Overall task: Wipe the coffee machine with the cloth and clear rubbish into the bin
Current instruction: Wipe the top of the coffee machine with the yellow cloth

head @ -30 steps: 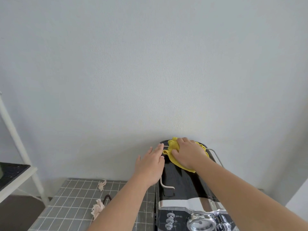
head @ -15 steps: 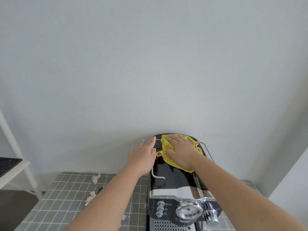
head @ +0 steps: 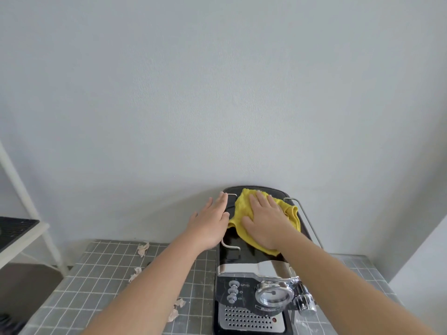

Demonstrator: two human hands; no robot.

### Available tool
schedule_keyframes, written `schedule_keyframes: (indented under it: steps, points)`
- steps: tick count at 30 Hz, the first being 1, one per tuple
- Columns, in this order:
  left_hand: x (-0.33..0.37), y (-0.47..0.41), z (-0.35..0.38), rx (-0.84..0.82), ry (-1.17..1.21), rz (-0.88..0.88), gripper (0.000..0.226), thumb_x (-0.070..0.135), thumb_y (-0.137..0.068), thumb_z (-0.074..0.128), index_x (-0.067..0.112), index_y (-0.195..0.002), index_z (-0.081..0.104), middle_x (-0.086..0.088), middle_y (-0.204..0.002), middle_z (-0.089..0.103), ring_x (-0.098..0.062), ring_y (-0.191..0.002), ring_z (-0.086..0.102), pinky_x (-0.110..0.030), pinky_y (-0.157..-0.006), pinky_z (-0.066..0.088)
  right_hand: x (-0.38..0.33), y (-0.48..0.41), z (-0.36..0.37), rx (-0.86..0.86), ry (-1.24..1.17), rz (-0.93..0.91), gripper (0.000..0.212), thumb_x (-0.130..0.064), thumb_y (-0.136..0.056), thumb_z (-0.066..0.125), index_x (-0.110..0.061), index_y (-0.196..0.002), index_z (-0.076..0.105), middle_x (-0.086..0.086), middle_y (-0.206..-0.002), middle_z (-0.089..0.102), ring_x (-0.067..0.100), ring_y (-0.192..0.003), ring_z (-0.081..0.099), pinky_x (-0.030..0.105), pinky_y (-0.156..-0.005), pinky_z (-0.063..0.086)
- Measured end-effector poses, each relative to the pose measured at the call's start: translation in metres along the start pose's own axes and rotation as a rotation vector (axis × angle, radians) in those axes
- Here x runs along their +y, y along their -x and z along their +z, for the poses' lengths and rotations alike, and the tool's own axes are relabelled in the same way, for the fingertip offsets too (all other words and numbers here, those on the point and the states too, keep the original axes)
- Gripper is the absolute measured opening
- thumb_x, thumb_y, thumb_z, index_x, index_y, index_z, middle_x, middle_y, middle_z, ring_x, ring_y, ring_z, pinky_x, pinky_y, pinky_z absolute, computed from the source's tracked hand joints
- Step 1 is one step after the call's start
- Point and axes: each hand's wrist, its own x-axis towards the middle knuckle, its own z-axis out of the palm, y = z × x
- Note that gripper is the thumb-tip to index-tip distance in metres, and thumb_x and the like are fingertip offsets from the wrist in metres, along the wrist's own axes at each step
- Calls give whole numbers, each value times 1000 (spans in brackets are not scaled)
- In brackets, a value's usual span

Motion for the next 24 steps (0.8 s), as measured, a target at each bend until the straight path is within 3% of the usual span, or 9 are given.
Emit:
schedule_keyframes:
  steps: [4, 9, 18, 24]
  points:
    - [-3, 9, 7, 25, 48, 33, 53, 27, -103, 19, 31, -151, -2, 17, -159, -6, -9, -148, -6, -44, -121, 8, 10, -46, -5, -6, -45, 39, 66, -44, -91, 29, -16, -149, 13, 4, -158, 11, 27, -145, 7, 44, -118, 11]
    - [-2, 23, 16, 76, 68, 51, 53, 26, -103, 20, 30, -152, 0, 17, -160, -3, -9, -148, -5, -44, -121, 9, 16, -69, -13, -43, -42, -72, 53, -35, -94, 28, -23, -146, 26, -1, -155, 25, 20, -142, 20, 43, -116, 17]
    - [-2, 27, 16, 108, 74, 20, 53, 32, -103, 23, 30, -152, 2, 13, -161, 2, -11, -149, -3, -45, -121, 10, -2, -17, -6, -70, 200, -159, 58, -37, -97, 20, -16, -149, 7, 1, -159, 5, 22, -146, -2, 45, -119, 5]
    - [-11, 40, -4, 35, 301, 59, 62, 41, -100, 37, 37, -151, 3, 15, -160, -1, -3, -147, -5, -35, -121, 3, -9, 43, -11, -135, 186, -468, 49, -29, -99, 23, -23, -148, 16, -10, -157, 15, 9, -145, 7, 38, -119, 1]
